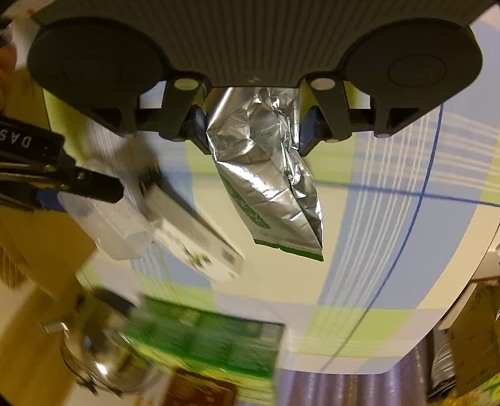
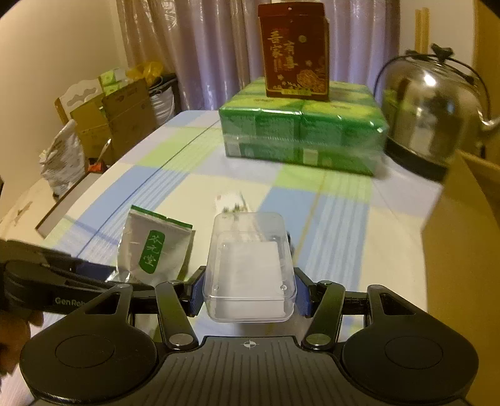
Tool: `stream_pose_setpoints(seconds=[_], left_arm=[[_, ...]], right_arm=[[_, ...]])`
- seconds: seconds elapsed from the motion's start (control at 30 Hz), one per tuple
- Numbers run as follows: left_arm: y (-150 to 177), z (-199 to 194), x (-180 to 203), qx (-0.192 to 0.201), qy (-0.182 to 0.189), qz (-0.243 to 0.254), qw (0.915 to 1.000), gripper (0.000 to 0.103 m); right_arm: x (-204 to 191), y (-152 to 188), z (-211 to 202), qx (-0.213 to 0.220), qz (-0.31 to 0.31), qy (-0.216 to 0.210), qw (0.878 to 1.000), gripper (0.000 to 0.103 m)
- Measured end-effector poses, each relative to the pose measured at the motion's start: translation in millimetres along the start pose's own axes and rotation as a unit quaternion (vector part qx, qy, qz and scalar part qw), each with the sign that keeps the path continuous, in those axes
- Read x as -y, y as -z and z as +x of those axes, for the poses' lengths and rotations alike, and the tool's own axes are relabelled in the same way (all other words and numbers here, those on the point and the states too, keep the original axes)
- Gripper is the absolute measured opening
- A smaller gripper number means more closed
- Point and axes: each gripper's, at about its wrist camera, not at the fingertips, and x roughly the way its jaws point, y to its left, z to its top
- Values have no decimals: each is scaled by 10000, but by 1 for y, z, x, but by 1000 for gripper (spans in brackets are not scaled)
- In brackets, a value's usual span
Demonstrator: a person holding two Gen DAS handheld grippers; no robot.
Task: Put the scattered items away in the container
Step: 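Carry the foil tea bag and clear plastic box toward the cardboard box with both grippers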
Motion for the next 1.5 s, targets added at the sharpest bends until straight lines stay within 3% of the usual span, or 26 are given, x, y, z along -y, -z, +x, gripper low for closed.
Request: stream_pose_setpoints(seconds=[0.3,0.5,0.63,0.83,0.93,1.07,1.4,1.5], left_arm=[[76,-49,51,-538,414,680,9954,52],[97,-62,75,-735,284,1065,9912,55],[94,-60,84,-849,213,1275,9880,66],[92,-48,87,-1030,116,1431,9843,72],[90,-45,86,-1083,115,1440,9836,73],[88,-38,86,-1194,102,1510,9812,73],[89,-26,88,-1339,68,1614,9777,71],[89,-28,90,-1320,115,1732,9759,57]], right_arm=[[3,94,-72,-435,262,155,9986,53],[3,130,-99,-562,355,227,9975,53],[-2,142,-105,-590,286,207,9976,53],[1,151,-100,-628,240,211,9975,54],[4,154,-96,-674,261,225,9971,59],[6,154,-93,-641,292,215,9973,68],[8,154,-88,-630,290,206,9974,69],[8,153,-87,-632,293,201,9974,69]])
